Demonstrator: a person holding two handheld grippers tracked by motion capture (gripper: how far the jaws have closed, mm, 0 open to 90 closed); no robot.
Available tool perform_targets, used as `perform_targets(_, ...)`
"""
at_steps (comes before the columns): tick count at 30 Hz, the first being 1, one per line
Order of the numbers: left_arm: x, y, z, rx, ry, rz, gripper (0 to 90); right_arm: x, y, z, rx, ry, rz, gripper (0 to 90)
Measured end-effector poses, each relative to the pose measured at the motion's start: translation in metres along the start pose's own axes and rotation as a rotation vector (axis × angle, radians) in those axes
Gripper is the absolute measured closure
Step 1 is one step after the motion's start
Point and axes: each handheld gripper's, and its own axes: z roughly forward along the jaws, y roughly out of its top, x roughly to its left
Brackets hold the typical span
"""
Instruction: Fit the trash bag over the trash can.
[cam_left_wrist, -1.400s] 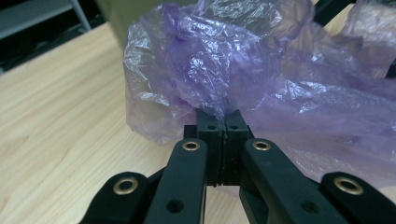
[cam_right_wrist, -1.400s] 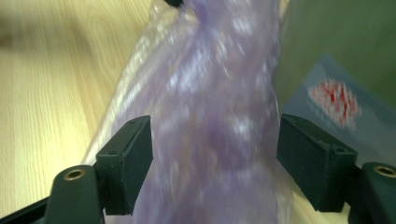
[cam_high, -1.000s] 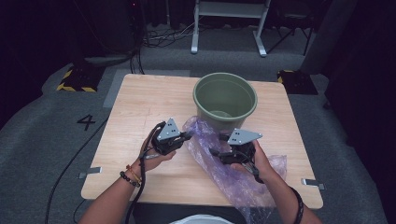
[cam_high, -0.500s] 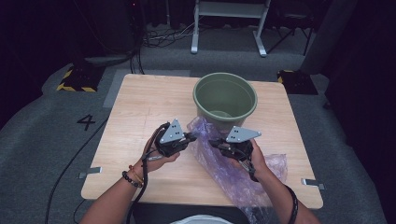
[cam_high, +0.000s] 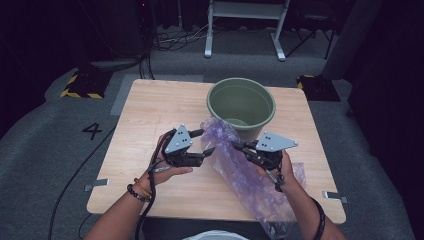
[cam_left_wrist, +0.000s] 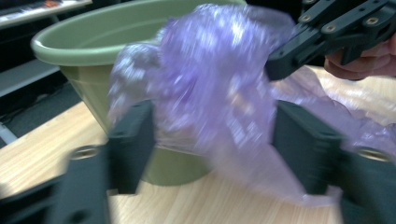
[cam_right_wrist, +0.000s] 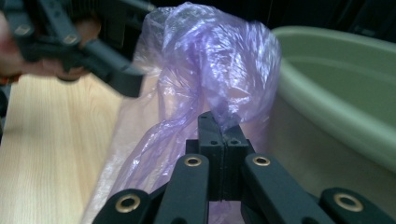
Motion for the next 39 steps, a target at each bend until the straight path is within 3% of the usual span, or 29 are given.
perform_targets(4, 0.007, -0.005, -0.005, -0.023, -0.017, -0.051, 21.2, -0.007, 0.008, -0.012, -0.059, -0.005, -0.009, 90.0)
perform_targets(7, 0.009, -0.011, -0.003, -0.01, -0.032, -0.084, 18.5, -0.013, 0.013, -0.02, -0.1, -0.011, 0.002, 90.0)
perform_targets(12, 0.002, -0.02, 0.007, 0.03, -0.066, -0.102, 16.0, -0.013, 0.019, -0.028, -0.137, -0.021, -0.015, 90.0)
perform_targets(15, -0.005, -0.024, 0.019, 0.056, -0.115, -0.124, 15.7, -0.012, 0.019, -0.028, -0.148, -0.013, -0.019, 90.0)
perform_targets(17, -0.011, -0.025, 0.026, 0.071, -0.144, -0.128, 15.7, -0.011, 0.02, -0.027, -0.151, -0.01, -0.026, 90.0)
perform_targets(21, -0.023, -0.022, 0.041, 0.074, -0.183, -0.096, 16.4, -0.009, 0.02, -0.025, -0.156, 0.003, -0.032, 90.0)
perform_targets(24, -0.028, -0.018, 0.049, 0.074, -0.154, -0.064, 30.4, -0.007, 0.02, -0.024, -0.161, 0.019, -0.033, 90.0)
perform_targets(26, -0.028, -0.016, 0.054, 0.075, -0.119, -0.053, 44.0, -0.005, 0.02, -0.024, -0.163, 0.027, -0.04, 90.0)
perform_targets(29, -0.028, -0.015, 0.053, 0.047, -0.075, -0.016, 72.3, -0.004, 0.021, -0.026, -0.17, 0.034, -0.048, 90.0)
perform_targets(31, -0.028, -0.014, 0.05, 0.043, -0.031, 0.009, 83.5, -0.004, 0.021, -0.028, -0.175, 0.031, -0.046, 90.0)
perform_targets(39, -0.01, -0.006, 0.02, -0.016, -0.021, 0.01, 89.8, -0.013, 0.023, -0.036, -0.174, -0.031, -0.035, 90.0)
